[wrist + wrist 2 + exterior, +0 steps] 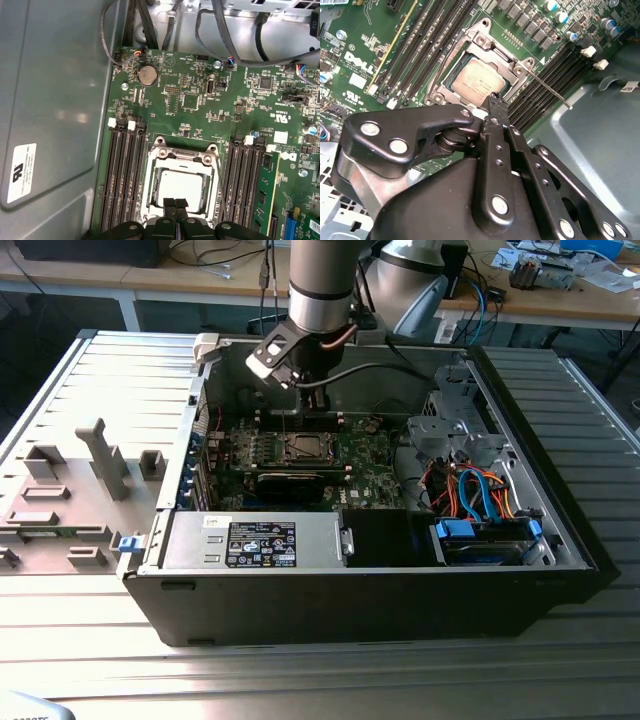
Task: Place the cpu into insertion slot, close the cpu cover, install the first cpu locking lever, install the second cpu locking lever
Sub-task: 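Install the first cpu locking lever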
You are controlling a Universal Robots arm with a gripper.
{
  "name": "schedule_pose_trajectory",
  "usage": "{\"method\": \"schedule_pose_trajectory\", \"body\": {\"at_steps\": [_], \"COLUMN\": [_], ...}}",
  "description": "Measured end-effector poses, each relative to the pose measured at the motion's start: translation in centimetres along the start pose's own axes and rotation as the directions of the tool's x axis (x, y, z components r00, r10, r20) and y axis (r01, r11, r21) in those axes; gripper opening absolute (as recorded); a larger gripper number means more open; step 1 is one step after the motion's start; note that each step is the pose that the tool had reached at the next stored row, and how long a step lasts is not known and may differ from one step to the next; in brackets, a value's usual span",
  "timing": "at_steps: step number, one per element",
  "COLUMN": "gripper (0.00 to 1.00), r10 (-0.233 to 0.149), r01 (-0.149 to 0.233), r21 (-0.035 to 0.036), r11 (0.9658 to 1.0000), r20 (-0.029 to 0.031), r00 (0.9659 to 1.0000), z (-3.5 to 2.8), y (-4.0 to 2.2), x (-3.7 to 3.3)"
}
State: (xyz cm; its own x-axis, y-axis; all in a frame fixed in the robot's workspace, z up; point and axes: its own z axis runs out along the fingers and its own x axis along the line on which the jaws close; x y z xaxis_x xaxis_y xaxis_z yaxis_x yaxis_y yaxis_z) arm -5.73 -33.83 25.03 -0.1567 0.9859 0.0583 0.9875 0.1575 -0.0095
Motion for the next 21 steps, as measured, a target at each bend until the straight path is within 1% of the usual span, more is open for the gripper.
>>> {"method": "schedule_pose_trajectory", "body": {"at_steps": [5, 7, 9, 10, 12, 14, 20, 21], "gripper": [0.11, 0.11, 0.11, 0.11, 0.11, 0.11, 0.11, 0.11], "r10": [-0.039, -0.075, -0.092, -0.106, -0.120, -0.145, -0.188, -0.197], "r01": [0.039, 0.075, 0.092, 0.106, 0.120, 0.145, 0.188, 0.197], "r21": [0.0023, 0.0044, 0.0054, 0.0063, 0.0071, 0.0085, 0.0112, 0.0117], "r11": [0.9992, 0.9972, 0.9957, 0.9943, 0.9928, 0.9894, 0.9820, 0.9803], "r20": [0.0003, 0.0005, 0.0006, 0.0007, 0.0007, 0.0008, 0.0007, 0.0007], "r00": [0.9992, 0.9972, 0.9957, 0.9943, 0.9928, 0.9894, 0.9821, 0.9803], "z": [0.00, 0.00, 0.00, 0.00, 0.00, 0.00, 0.00, 0.00], "y": [0.00, 0.00, 0.00, 0.00, 0.00, 0.00, 0.00, 0.00], "x": [0.00, 0.00, 0.00, 0.00, 0.00, 0.00, 0.00, 0.00]}}
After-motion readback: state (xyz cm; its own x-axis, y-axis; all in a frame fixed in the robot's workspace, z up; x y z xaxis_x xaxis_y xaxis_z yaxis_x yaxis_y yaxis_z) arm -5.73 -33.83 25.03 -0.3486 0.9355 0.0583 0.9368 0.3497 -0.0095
